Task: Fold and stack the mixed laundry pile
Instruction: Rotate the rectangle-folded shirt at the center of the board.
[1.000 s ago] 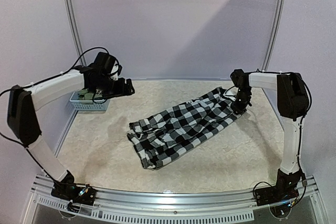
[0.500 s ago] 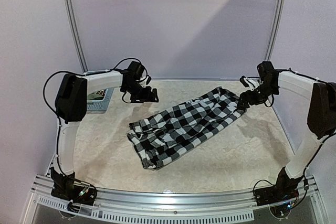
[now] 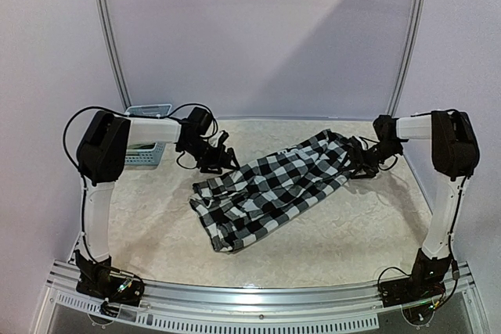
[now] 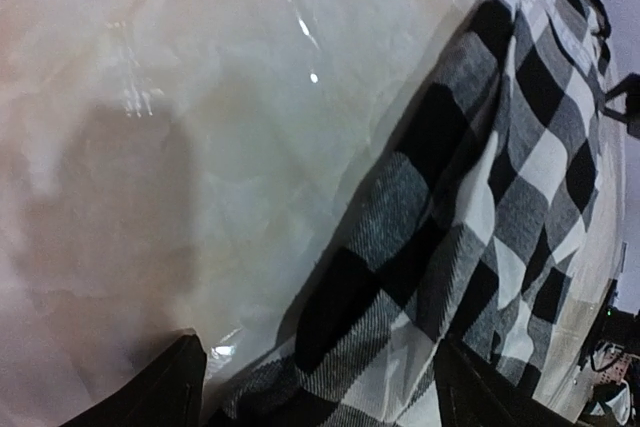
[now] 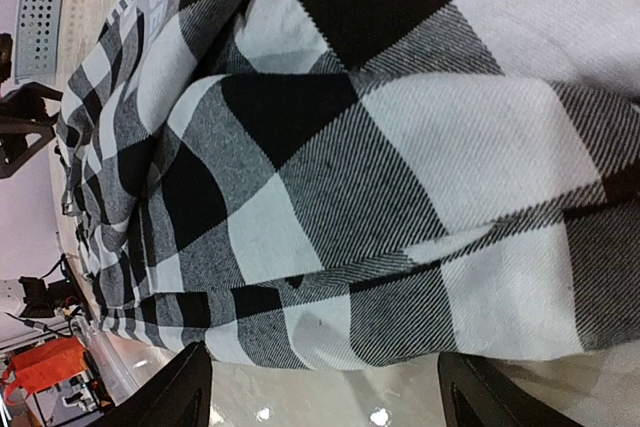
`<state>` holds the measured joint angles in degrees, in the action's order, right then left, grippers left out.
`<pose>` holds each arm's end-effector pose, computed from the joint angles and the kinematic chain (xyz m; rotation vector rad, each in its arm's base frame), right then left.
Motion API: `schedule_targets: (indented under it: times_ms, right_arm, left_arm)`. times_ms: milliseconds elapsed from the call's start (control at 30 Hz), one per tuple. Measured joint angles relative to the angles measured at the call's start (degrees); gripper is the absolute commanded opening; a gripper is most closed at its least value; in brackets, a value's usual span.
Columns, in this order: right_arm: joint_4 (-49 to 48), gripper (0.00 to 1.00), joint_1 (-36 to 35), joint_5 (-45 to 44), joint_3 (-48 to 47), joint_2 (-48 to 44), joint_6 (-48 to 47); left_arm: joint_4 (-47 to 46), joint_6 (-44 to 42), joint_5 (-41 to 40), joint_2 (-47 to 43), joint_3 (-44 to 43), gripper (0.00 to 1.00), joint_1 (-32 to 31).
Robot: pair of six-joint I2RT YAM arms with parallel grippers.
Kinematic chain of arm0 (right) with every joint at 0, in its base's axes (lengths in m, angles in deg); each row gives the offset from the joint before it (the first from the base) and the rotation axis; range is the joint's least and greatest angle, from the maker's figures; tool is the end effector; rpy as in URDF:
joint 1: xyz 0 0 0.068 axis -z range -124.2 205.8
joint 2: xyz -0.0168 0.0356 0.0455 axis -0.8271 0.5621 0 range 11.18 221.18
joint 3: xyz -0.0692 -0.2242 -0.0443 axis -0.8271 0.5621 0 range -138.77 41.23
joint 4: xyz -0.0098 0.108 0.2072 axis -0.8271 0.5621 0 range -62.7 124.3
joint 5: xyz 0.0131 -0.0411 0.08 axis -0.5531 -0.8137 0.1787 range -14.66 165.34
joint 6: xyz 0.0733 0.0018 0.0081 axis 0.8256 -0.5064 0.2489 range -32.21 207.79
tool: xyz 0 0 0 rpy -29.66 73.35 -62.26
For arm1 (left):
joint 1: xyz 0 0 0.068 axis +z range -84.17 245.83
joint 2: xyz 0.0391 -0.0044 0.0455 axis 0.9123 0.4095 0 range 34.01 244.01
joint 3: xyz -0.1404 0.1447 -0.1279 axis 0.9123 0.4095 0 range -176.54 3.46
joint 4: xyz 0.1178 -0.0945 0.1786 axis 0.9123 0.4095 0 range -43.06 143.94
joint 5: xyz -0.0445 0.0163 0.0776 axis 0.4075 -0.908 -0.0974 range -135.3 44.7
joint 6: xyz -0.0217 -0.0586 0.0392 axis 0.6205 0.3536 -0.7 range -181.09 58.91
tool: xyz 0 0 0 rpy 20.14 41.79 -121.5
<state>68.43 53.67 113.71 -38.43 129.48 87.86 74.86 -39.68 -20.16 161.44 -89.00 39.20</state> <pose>0.3540 0.0514 0.1069 -0.1384 2.8154 0.9845 0.3716 -0.2157 0.1052 0.2745 2.7585 -0.8356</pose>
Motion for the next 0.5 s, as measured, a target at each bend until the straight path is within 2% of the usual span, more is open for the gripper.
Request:
schedule_targets:
  times_ms: [167,500]
  right_arm:
    - [0.96,0.73,-0.24,2.49,-6.60,5.01,1.57]
    - [4.55,0.72,-4.02,2.21,-23.87,15.45,2.25]
  left_arm:
    - [-3.91,2.32,3.87,-3.41,7.02,0.73,0.00]
    - [-14.75,10.71,7.19,-15.39,27.56,0.71,-1.49]
